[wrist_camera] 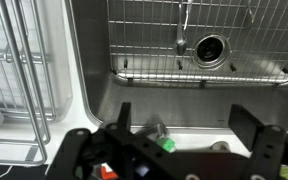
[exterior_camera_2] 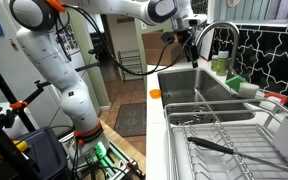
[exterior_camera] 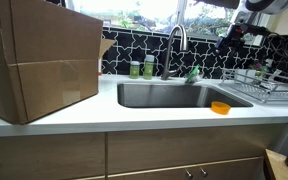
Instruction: Open the faucet then place the orange bowl under the faucet and set it back down on the counter
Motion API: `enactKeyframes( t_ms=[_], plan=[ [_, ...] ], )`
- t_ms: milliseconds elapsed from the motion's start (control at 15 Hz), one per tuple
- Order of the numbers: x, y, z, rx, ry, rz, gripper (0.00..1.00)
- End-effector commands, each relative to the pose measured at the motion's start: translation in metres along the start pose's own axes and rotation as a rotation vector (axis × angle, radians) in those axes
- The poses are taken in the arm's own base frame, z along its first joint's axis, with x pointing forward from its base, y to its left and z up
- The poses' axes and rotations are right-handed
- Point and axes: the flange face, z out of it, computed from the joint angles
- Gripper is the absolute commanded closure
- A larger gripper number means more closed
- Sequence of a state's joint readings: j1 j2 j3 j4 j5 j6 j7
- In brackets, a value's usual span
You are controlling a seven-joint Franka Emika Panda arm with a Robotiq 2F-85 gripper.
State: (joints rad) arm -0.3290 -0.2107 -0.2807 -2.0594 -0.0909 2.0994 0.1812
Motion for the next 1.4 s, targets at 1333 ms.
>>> enactKeyframes(
  t_ms=[1333],
  plan=[
    [0.144,-0.026,0.081,0.169,0.229,-0.099,0.00]
  ],
)
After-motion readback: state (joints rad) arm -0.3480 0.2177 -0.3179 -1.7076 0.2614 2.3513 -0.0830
